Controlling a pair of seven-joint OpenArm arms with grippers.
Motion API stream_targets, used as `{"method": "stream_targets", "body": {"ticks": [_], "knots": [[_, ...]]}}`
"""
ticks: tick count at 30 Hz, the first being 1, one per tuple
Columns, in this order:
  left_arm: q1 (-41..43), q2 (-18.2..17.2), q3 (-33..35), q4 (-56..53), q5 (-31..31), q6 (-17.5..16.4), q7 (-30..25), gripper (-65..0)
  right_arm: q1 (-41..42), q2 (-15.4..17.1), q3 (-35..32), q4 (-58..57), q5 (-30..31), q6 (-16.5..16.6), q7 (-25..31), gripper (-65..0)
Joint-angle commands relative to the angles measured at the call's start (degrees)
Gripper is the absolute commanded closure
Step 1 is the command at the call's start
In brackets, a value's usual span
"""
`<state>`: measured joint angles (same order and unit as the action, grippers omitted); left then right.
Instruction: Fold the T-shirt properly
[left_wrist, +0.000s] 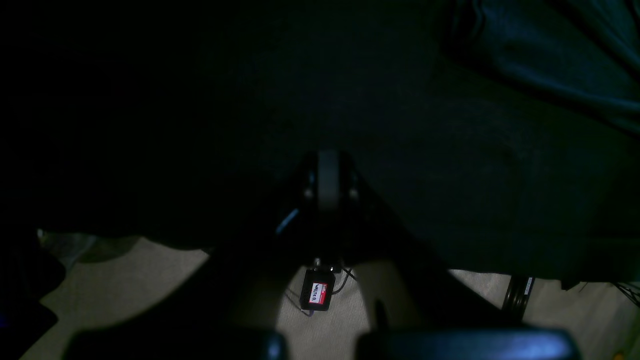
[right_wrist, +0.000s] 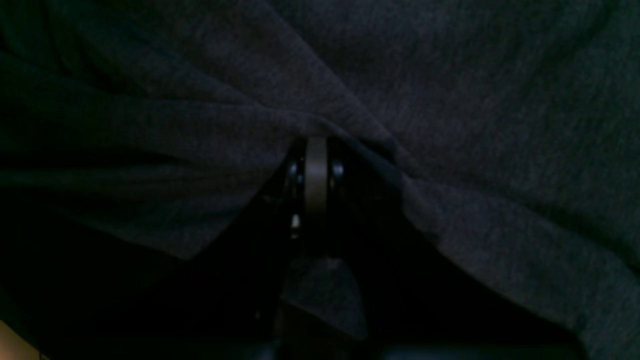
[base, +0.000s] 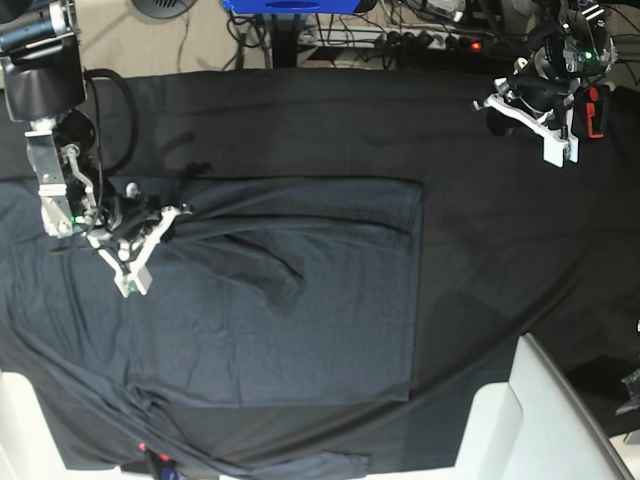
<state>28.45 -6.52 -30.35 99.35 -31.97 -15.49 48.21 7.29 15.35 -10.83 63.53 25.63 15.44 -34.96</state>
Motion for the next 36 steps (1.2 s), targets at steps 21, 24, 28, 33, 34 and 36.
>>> {"method": "stream_targets", "body": {"ticks": [21, 24, 28, 33, 34, 36], "knots": [[-1.0, -0.5, -0.3, 0.8, -0.8, -0.4, -0.8, 0.0, -13.2, -11.6, 51.7, 20.3, 7.4, -7.7, 3.8, -9.0], [-1.6, -0.4, -0.4, 0.7, -1.0, -0.4, -0.8, -16.8, -13.2, -11.3, 60.1, 16.5, 14.8, -7.7, -0.5, -30.3], [-2.3, -0.4, -0.5, 0.1, -1.0, -0.5, -0.8, -38.5, -13.1, -7.5, 64.1, 9.0, 20.8, -7.7, -0.5, -37.5], [-2.9, -0.4, -0.5, -3.0, -1.9, -0.9, -0.8, -52.3, -10.7, -1.8, 64.8, -5.0, 25.2, -7.2, 2.9, -37.5], [-2.9, -0.4, -0.6, -3.7, -3.3, -2.1, -0.8, -52.3, -10.0, -1.0, 64.8, -7.3, 25.5, -5.8, 3.7, -37.5], [-2.8, -0.6, -1.6, -5.4, -7.6, -6.7, -0.8, -51.7, -8.1, 0.8, 64.9, -12.1, 25.5, -1.5, 4.2, -37.5]]}}
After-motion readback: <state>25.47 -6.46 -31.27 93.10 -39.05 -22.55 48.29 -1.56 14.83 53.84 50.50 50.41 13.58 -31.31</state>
